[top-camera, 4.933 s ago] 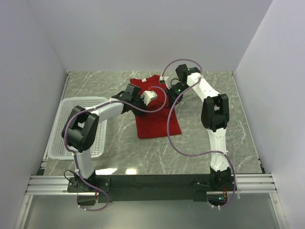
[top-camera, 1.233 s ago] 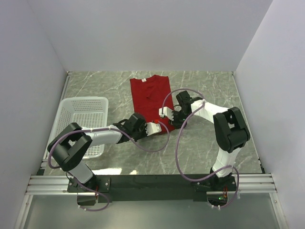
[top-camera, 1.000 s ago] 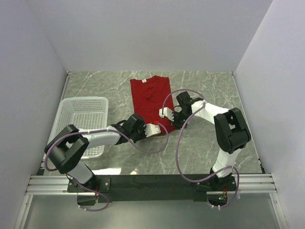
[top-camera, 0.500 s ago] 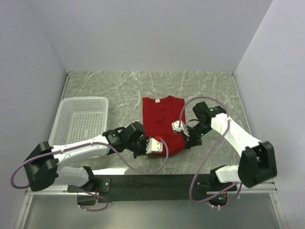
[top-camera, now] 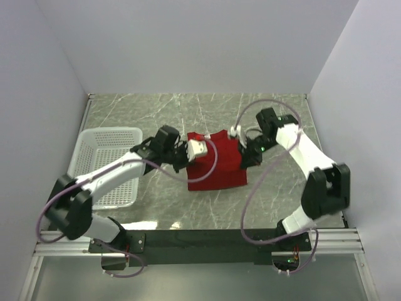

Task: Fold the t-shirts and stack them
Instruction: Fold the tshirt

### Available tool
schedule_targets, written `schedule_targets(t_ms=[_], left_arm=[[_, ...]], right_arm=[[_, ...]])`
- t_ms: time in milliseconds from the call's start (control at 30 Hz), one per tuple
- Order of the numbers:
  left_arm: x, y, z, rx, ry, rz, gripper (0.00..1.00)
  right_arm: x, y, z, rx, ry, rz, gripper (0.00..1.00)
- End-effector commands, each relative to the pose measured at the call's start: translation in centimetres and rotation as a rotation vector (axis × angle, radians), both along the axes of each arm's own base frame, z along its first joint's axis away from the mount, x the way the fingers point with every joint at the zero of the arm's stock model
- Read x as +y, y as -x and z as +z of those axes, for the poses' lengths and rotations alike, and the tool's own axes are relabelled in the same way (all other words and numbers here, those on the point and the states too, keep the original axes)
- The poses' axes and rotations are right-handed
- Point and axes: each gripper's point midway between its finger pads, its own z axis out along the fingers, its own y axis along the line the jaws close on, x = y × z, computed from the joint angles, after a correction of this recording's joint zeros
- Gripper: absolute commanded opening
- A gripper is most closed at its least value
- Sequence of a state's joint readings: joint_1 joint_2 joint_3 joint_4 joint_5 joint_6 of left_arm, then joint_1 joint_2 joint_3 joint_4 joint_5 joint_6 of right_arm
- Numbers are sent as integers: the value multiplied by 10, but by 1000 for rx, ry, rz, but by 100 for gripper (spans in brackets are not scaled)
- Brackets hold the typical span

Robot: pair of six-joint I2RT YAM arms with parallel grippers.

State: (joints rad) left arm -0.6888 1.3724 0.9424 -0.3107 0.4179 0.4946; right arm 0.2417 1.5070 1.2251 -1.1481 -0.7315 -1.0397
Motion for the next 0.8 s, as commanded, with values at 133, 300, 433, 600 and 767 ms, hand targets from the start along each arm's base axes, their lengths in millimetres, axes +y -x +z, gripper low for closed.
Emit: schedule_targets(t_ms=[133, 300, 433, 600, 767], left_arm=[[-23, -101, 32, -140, 95, 105, 1], [-15, -149, 32, -177, 113, 249, 1], [-11, -176, 5, -132, 89, 340, 1], [-5, -193, -19, -112, 46, 424, 1], [-6, -196, -28, -95, 34, 436, 1]], right_arm=[[4, -115, 15, 6, -40, -215, 0], [4, -172, 22, -5, -49, -322, 0], [3, -196, 2, 15, -28, -374, 0], [0, -214, -14, -2, -8, -453, 0], [-1, -228, -20, -23, -4, -497, 0]])
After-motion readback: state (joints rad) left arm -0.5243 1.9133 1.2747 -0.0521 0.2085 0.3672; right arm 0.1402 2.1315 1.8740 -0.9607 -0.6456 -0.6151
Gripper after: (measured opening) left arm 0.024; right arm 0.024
